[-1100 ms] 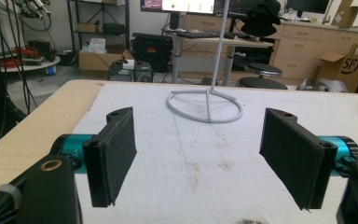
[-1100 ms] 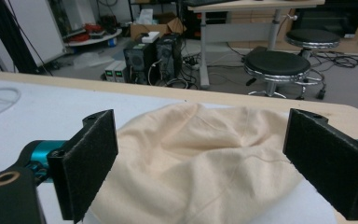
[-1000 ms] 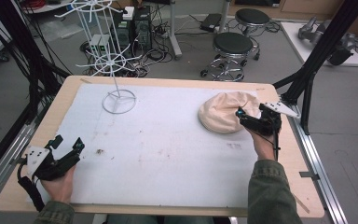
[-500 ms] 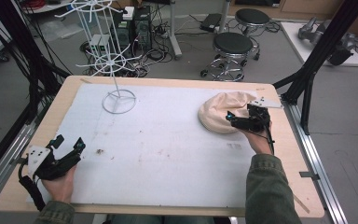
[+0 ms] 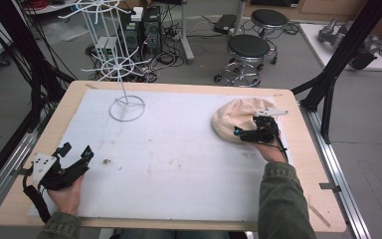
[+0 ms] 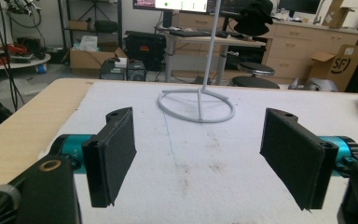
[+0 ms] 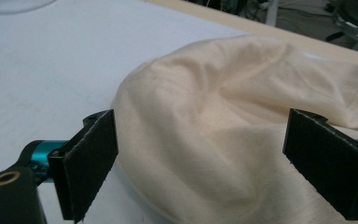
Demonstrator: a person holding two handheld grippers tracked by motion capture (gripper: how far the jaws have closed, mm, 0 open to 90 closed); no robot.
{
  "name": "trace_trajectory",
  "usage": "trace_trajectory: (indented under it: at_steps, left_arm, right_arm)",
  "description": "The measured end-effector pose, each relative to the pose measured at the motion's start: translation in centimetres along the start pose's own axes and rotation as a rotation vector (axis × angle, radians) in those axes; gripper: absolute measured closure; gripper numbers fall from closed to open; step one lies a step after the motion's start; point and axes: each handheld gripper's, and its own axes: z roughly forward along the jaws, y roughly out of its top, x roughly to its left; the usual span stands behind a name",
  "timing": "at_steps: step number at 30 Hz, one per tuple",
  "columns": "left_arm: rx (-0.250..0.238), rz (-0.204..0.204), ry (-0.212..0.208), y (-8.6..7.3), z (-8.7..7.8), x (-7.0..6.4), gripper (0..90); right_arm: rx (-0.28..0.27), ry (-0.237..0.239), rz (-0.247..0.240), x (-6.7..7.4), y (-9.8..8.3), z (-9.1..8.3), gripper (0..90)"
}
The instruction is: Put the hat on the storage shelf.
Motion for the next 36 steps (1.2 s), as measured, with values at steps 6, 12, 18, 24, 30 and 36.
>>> trace_trajectory:
  at_steps: [6, 12, 18, 24, 30, 36]
  left_arm:
    - [0.002, -0.003, 0.003, 0.0, 0.0, 0.1, 26.3]
    - [0.004, -0.001, -0.002, 0.0, 0.0, 0.0, 26.2]
    - [0.004, -0.008, -0.005, -0.1, 0.1, 0.1, 26.2]
    - [0.011, -0.006, -0.014, -0.1, 0.1, -0.1, 26.2]
    - [0.013, -0.017, -0.014, -0.2, 0.1, 0.1, 26.2]
    - [0.015, -0.019, -0.02, -0.2, 0.2, 0.0, 26.3]
  right_arm:
    - [0.034, 0.012, -0.026, 0.0, -0.4, 1.0, 9.1]
    - [0.024, 0.056, -0.046, 0.1, -0.8, 2.1, 9.0]
    - [0.097, 0.072, -0.099, -0.4, -1.3, 2.9, 9.1]
    - [0.247, 0.1, -0.231, -0.4, -0.4, 3.9, 9.2]
    - [0.332, 0.125, -0.315, -0.3, -0.4, 4.0, 10.3]
    - [0.351, 0.138, -0.311, -0.6, -0.2, 4.0, 14.3]
